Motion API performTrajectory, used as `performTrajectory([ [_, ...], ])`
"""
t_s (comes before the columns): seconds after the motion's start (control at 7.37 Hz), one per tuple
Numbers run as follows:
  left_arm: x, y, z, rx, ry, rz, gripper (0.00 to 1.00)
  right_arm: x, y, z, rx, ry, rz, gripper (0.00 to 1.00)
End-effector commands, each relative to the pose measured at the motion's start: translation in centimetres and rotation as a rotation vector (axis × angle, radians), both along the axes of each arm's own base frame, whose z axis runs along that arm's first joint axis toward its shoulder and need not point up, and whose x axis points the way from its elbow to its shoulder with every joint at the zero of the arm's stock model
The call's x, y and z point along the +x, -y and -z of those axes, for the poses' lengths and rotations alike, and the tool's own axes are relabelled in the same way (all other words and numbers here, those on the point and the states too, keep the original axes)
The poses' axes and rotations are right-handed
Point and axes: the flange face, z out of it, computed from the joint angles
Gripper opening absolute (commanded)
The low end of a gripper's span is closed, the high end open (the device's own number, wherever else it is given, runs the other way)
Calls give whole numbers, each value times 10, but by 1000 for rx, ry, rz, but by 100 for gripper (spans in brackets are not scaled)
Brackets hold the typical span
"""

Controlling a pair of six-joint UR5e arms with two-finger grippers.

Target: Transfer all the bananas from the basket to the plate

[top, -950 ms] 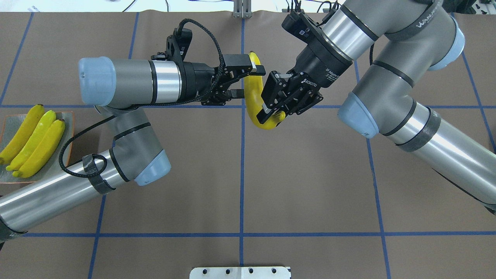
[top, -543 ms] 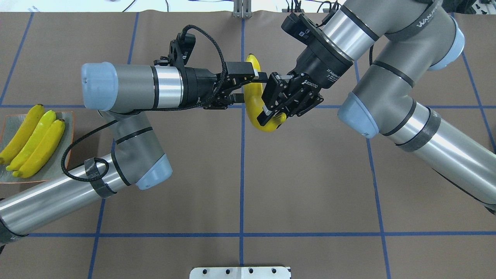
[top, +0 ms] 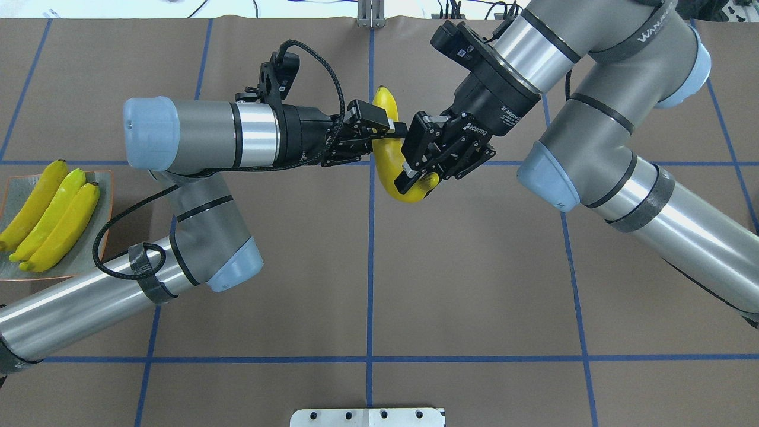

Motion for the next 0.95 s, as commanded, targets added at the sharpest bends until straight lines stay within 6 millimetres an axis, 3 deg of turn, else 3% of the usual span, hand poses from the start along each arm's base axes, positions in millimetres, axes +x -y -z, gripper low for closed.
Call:
performTrajectory([
  [0.0,-1,0,-2,-2,2,1,0,4,1,5,14,9,-11,100],
  [0.41,-5,-2,-10,-3,10,1,0,24,12,0,6,4,-47,100],
  [0.54,-18,-6,-42,52,60,-30,0,34,17,-16,-7,-7,-63,100],
  [0.68,-45,11,-71,93,115,-41,0,41,17,-36,-2,-3,-76,100],
  [0.81,-60,24,-92,102,156,-72,0,47,20,-48,-4,-6,-91,100],
])
